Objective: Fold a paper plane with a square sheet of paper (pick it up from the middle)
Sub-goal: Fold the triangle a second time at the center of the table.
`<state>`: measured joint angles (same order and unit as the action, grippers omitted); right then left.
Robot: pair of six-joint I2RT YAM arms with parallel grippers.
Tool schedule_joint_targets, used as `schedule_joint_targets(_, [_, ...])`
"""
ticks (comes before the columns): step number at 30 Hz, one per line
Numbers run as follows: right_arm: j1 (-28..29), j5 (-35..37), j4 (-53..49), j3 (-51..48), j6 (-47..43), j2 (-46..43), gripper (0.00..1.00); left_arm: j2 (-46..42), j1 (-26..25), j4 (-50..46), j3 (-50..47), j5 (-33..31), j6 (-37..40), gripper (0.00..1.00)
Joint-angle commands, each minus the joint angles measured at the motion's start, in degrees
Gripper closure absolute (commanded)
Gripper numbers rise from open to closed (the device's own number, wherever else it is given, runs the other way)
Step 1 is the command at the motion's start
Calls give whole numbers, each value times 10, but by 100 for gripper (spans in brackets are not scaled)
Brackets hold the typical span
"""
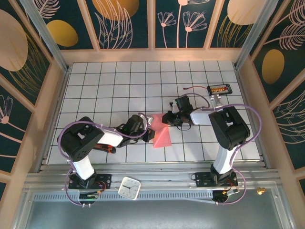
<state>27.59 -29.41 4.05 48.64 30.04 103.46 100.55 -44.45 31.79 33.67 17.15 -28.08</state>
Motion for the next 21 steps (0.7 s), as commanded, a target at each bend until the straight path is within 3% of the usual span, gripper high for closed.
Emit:
schedule_joint_targets(1, [7,30,-25,1,-16,19,82,3,5,-13,12,2,11,100])
schedule_joint_targets(21, [9,29,-27,4,-18,20,82,20,6,-60,26,-5,21,100])
